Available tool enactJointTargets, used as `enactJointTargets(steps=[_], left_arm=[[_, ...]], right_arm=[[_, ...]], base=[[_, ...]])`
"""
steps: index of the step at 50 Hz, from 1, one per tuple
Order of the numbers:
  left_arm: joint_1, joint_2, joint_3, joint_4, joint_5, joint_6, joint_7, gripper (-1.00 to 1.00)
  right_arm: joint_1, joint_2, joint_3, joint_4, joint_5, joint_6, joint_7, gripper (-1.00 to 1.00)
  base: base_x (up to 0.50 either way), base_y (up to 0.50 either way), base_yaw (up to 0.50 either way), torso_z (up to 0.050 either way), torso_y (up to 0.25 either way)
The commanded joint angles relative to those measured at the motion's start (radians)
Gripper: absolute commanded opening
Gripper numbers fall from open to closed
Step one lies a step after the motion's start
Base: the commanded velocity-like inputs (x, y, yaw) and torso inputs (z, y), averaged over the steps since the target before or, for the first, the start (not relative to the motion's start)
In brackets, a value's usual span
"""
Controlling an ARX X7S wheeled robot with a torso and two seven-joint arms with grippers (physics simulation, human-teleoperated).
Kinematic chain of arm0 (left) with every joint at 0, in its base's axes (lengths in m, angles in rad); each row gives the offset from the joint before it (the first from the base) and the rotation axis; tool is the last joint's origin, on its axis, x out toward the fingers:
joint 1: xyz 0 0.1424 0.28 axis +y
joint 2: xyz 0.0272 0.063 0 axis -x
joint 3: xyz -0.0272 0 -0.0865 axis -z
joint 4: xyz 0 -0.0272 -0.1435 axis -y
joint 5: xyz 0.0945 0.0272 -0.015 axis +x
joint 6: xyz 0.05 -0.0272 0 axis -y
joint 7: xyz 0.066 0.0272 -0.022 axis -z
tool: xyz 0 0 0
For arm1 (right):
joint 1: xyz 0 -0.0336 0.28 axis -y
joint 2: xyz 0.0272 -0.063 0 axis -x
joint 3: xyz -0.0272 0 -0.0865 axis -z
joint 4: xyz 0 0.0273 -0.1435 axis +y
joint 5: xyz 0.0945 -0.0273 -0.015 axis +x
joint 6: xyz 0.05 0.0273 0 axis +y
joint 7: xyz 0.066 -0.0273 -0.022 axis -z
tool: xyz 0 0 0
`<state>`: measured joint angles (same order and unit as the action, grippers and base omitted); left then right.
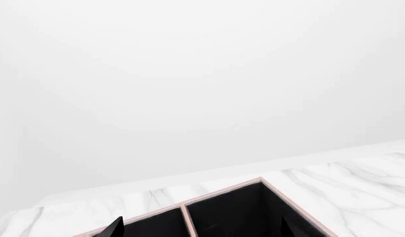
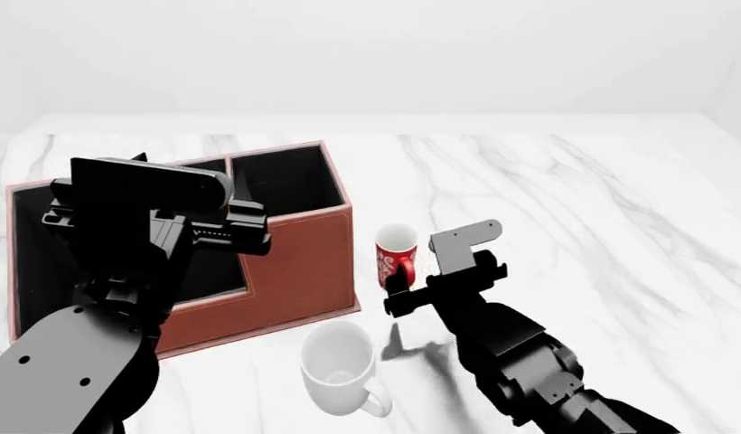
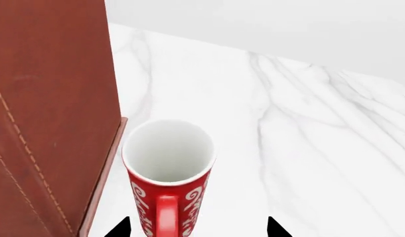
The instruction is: Pick up the red mug and place it to the right of the caddy.
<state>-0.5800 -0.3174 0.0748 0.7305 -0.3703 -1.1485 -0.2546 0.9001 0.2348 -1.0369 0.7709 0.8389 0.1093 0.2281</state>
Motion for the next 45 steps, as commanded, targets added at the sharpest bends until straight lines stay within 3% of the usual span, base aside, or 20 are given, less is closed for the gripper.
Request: enactJointTargets(steps=[1,10,18,45], left_arm=[[-0.002,0.002,0.002,0.011,-0.007,-0.011,-0.008,1.0],[-0.01,0.002,0.001,0.02,-0.014,-0.026,-0.014,1.0],[-0.015,0.0,0.008,0.013,-0.016,-0.022,-0.015,1.0],[-0.007,-0.008,0.027,-0.019,-0.013,0.009,-0.02,1.0]], right_arm=[[-0.148,0.365,0.001,-0.676,0.133,0.14,0.227,1.0],[-0.158,0.635,0.111,-1.091,0.205,0.106,0.373,1.0],[-0.099,0.747,0.297,-1.312,0.242,-0.059,0.482,1.0],[-0.075,0.717,0.286,-1.312,0.245,-0.042,0.44,1.0]], base=[[0.0,0.0,0.0,0.0,0.0],[0.0,0.0,0.0,0.0,0.0],[0.0,0.0,0.0,0.0,0.0],[0.0,0.0,0.0,0.0,0.0]])
